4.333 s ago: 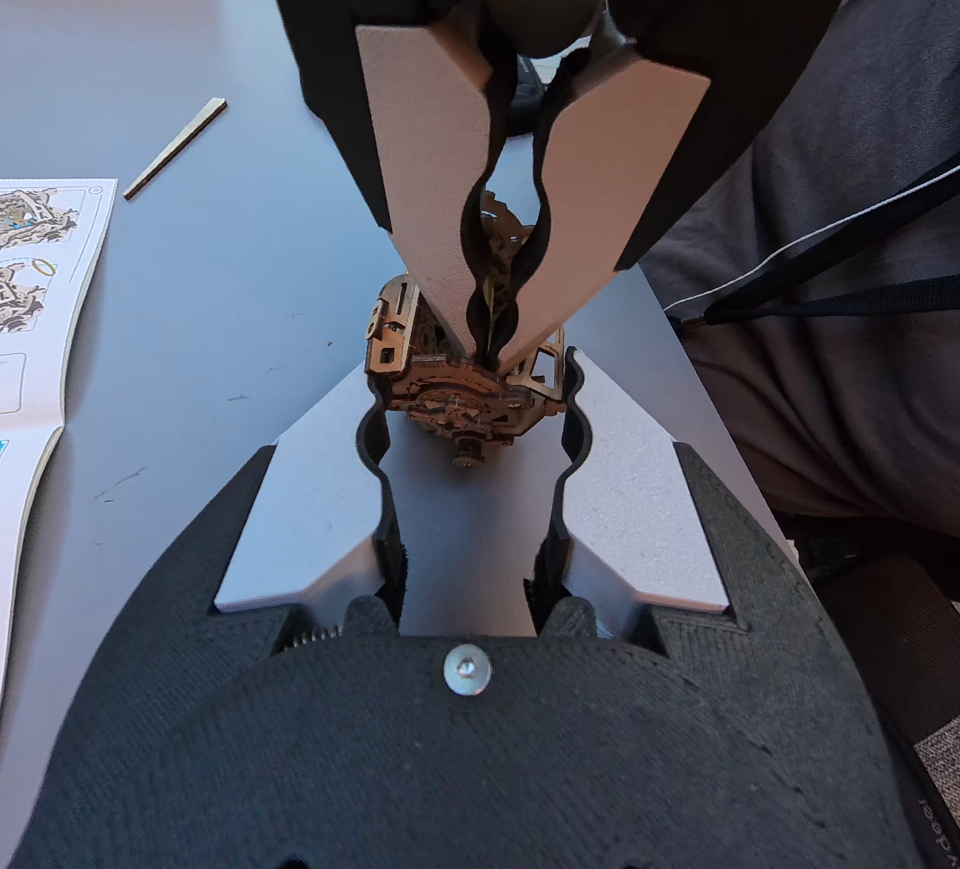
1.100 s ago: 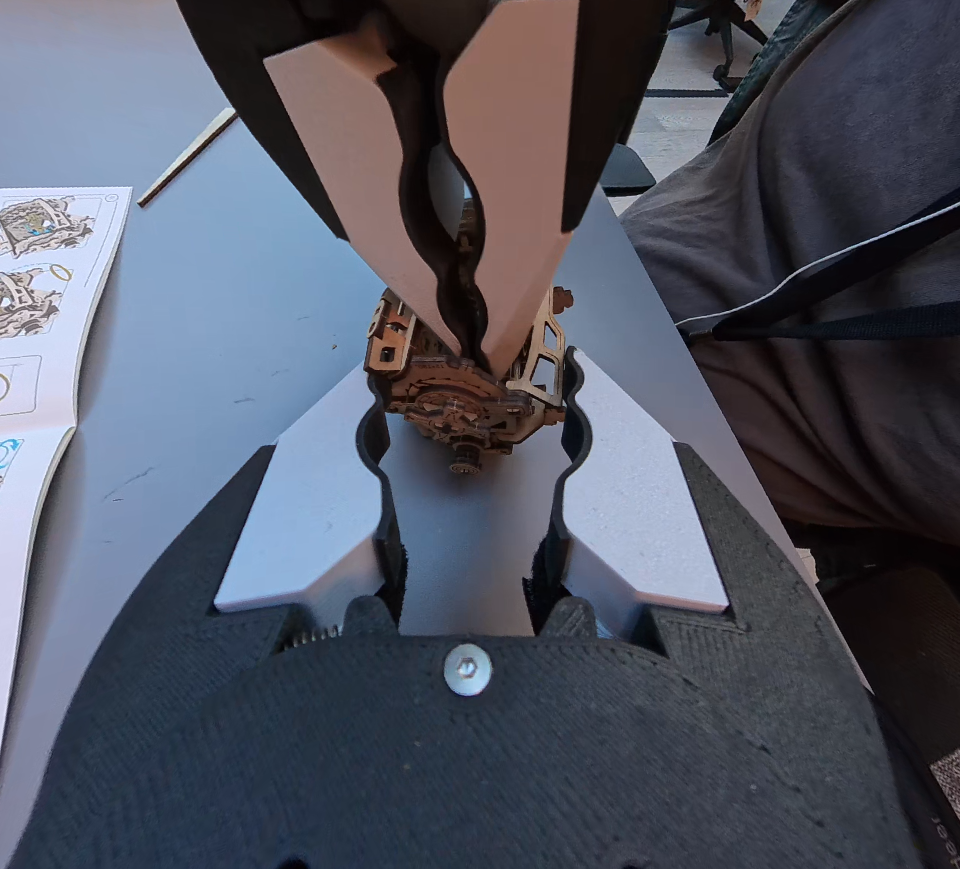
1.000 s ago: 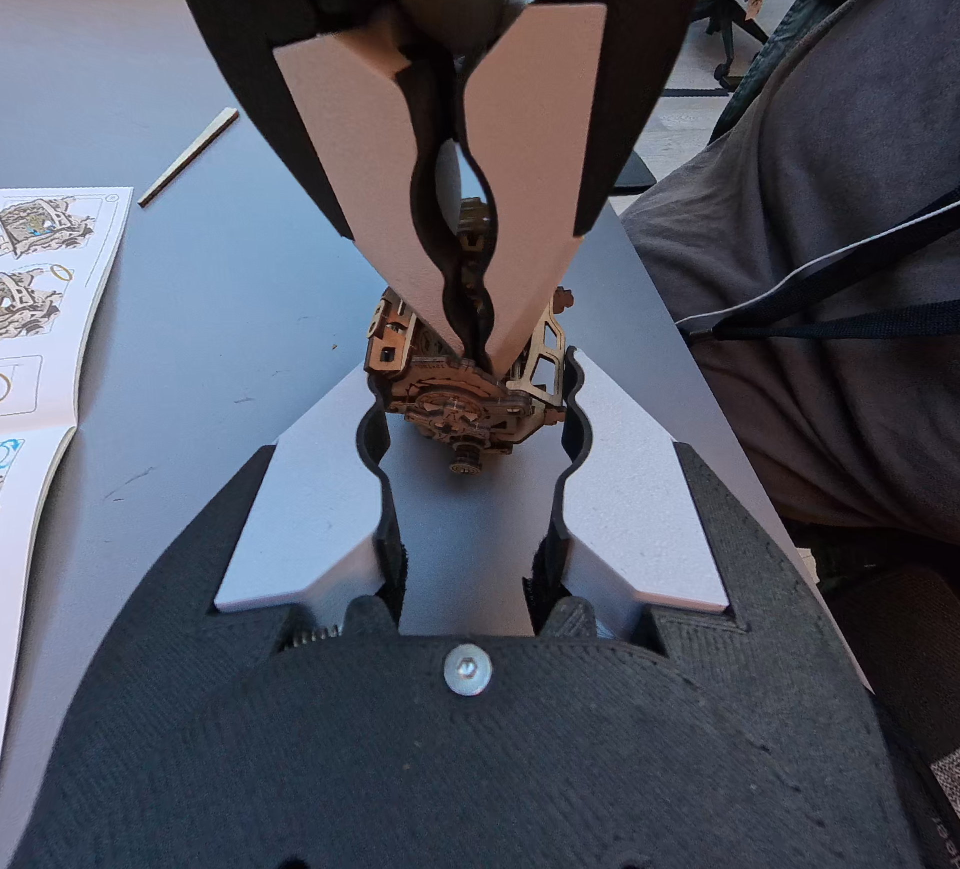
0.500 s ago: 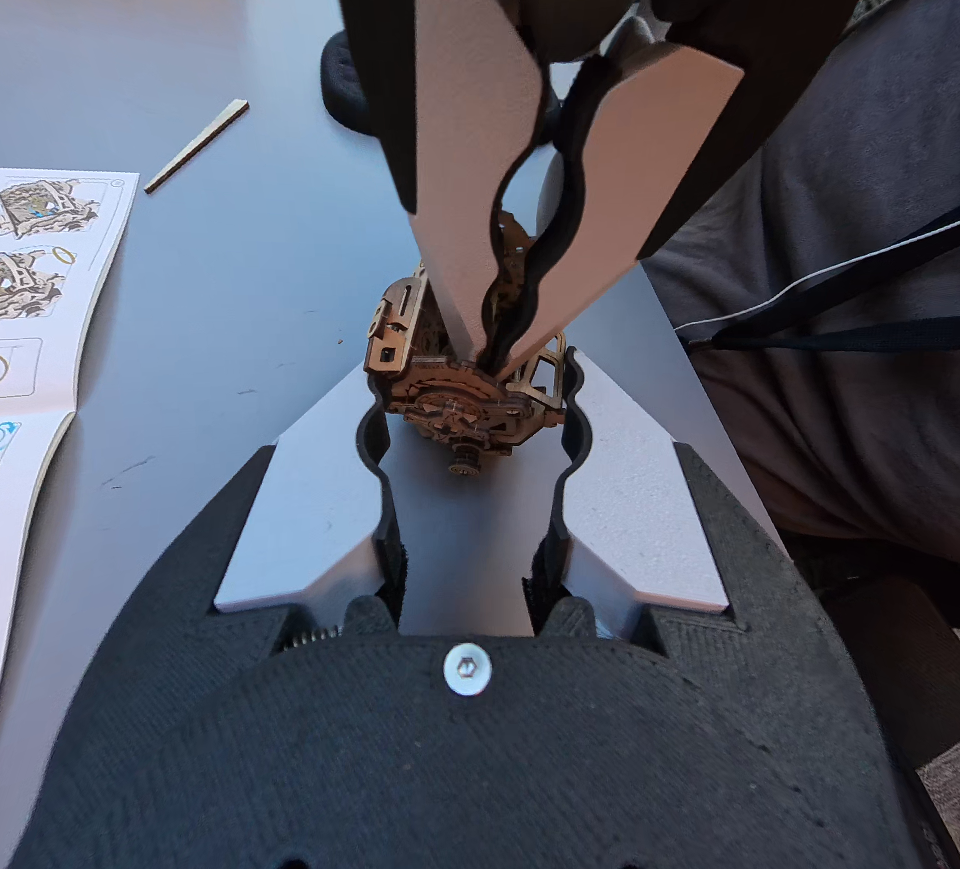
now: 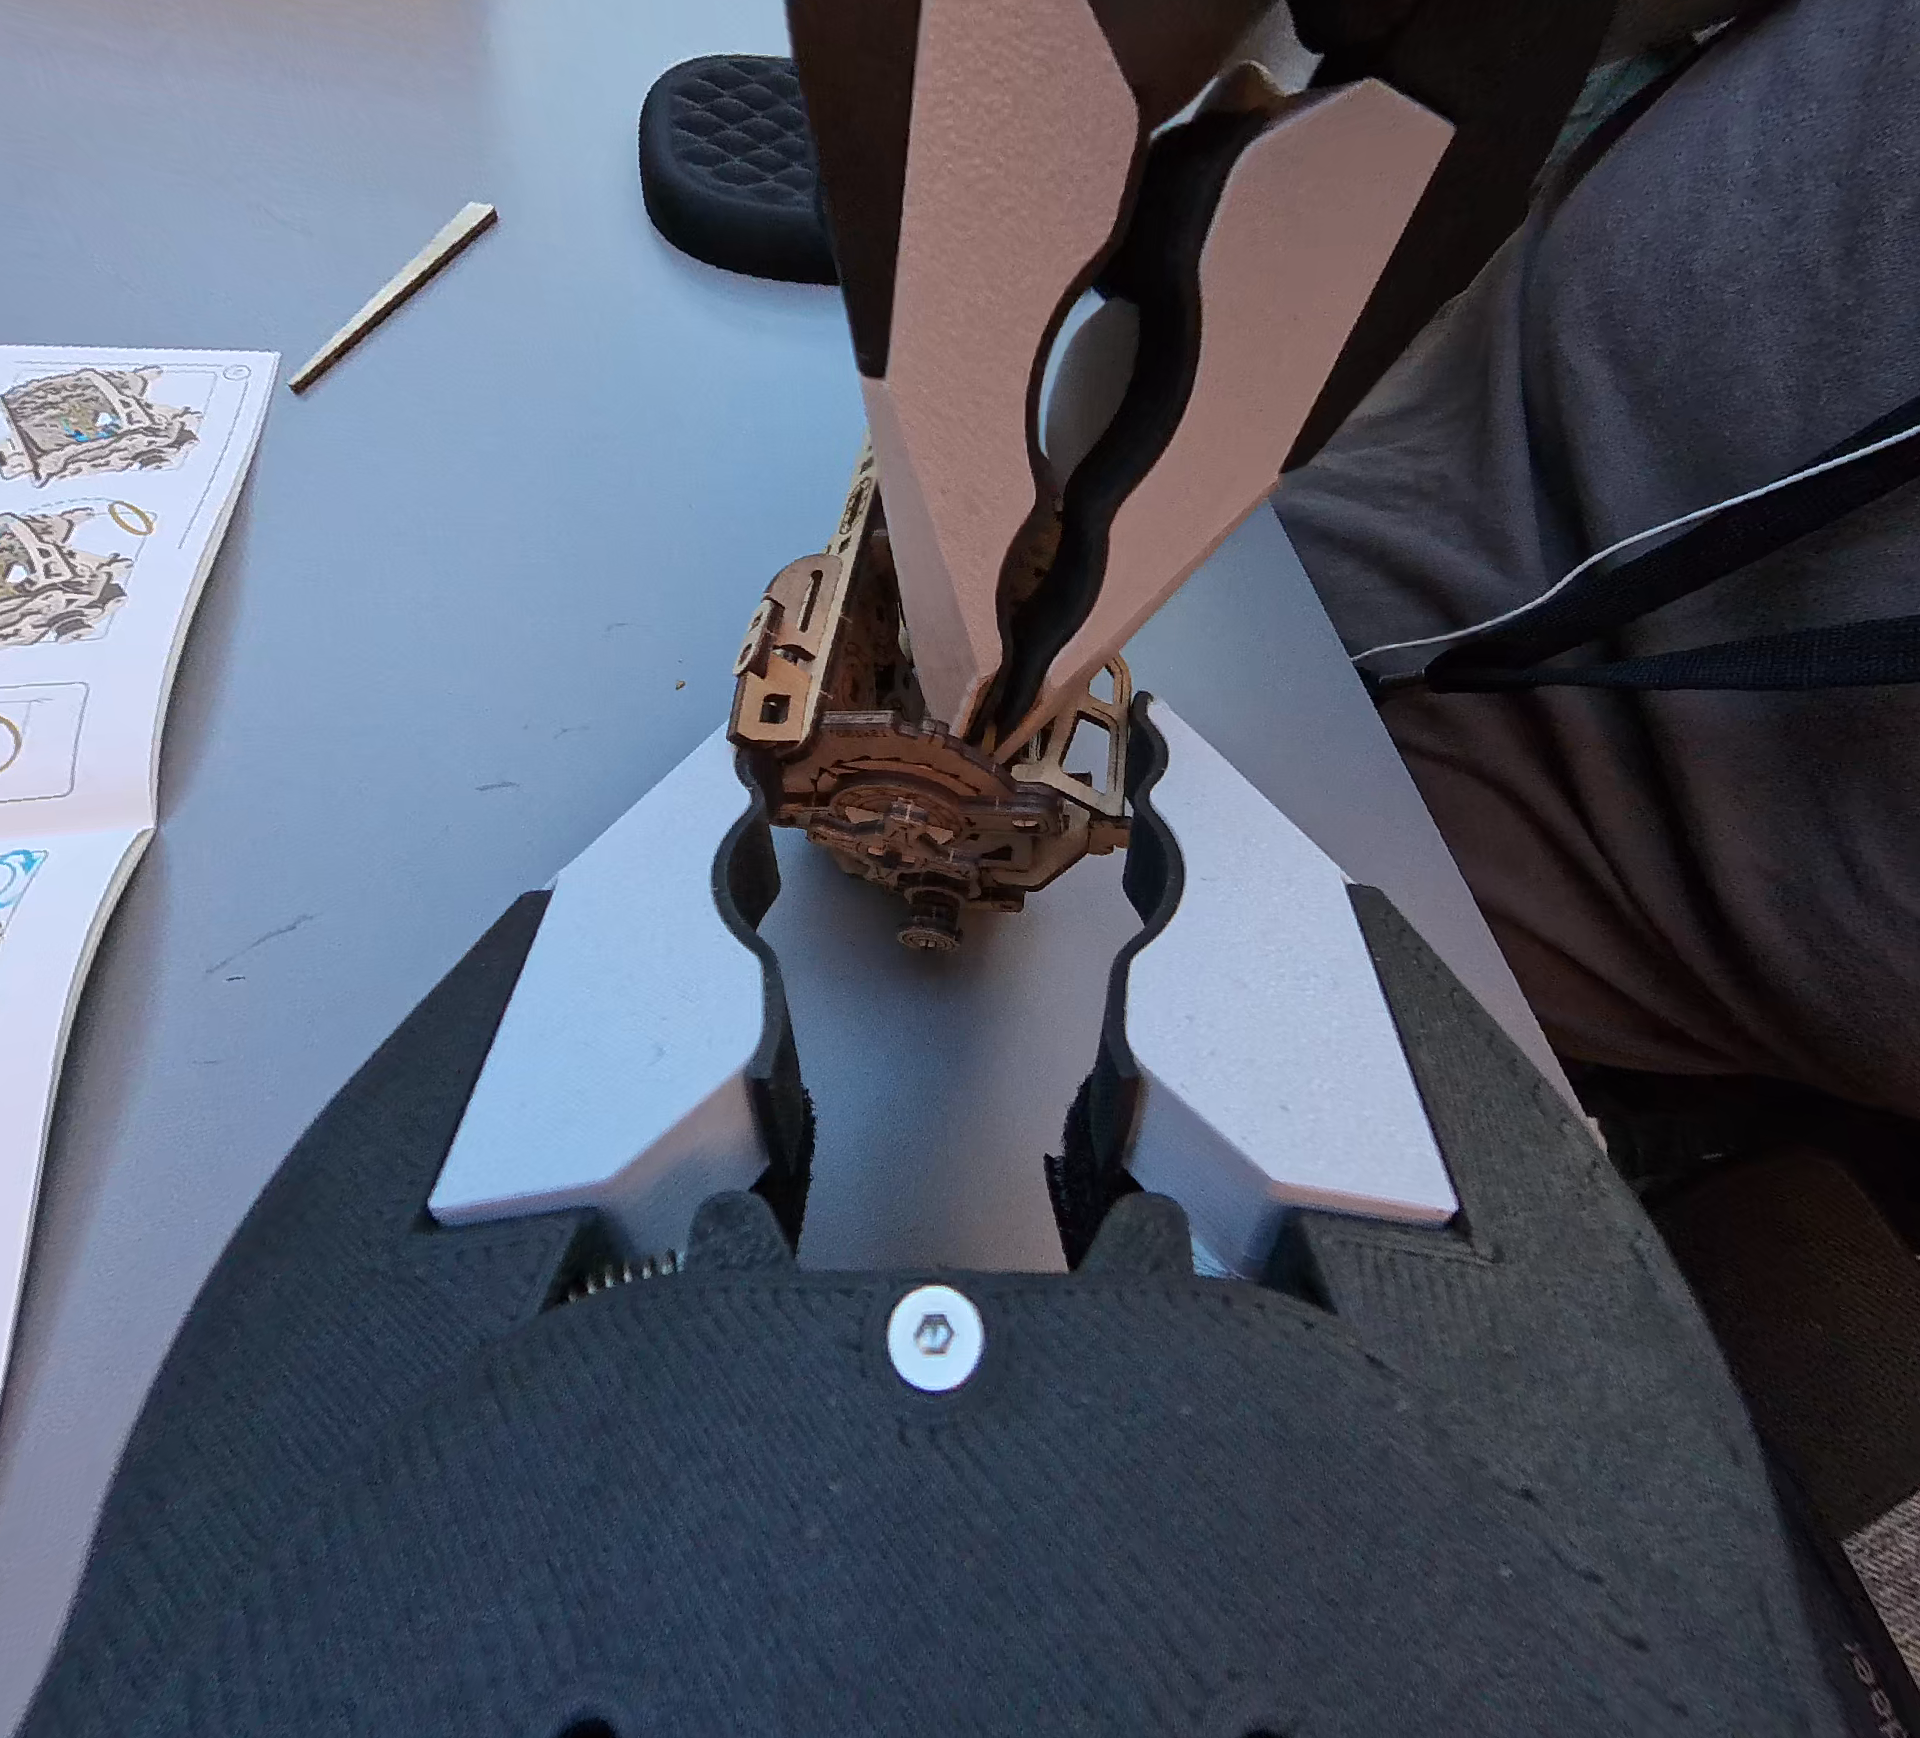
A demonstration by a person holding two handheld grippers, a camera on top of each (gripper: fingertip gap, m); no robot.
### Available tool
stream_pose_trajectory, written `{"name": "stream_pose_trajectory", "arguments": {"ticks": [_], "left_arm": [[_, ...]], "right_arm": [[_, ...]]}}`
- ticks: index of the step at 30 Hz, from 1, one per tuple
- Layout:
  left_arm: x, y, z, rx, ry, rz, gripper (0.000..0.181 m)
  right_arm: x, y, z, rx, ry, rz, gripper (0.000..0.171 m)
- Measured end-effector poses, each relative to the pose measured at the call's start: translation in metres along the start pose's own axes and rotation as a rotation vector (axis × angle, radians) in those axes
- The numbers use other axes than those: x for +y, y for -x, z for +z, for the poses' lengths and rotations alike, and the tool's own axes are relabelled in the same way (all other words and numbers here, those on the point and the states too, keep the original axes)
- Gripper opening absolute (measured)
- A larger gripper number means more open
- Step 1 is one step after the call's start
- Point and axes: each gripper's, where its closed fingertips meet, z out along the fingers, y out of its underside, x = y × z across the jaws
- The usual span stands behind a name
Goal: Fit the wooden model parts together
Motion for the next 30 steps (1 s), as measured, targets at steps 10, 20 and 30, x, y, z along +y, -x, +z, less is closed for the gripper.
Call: {"name": "stream_pose_trajectory", "arguments": {"ticks": [10,20,30], "left_arm": [[0.001,-0.001,0.001,0.014,0.006,-0.005,0.065],[0.001,-0.002,0.001,0.010,0.012,0.004,0.065],[-0.013,-0.002,-0.013,-0.019,-0.048,0.007,0.070]], "right_arm": [[-0.001,0.005,-0.011,-0.174,-0.133,0.125,0.000],[0.003,0.009,-0.034,-0.154,-0.384,0.065,0.000],[0.001,0.012,-0.034,-0.172,-0.538,0.046,0.000]]}}
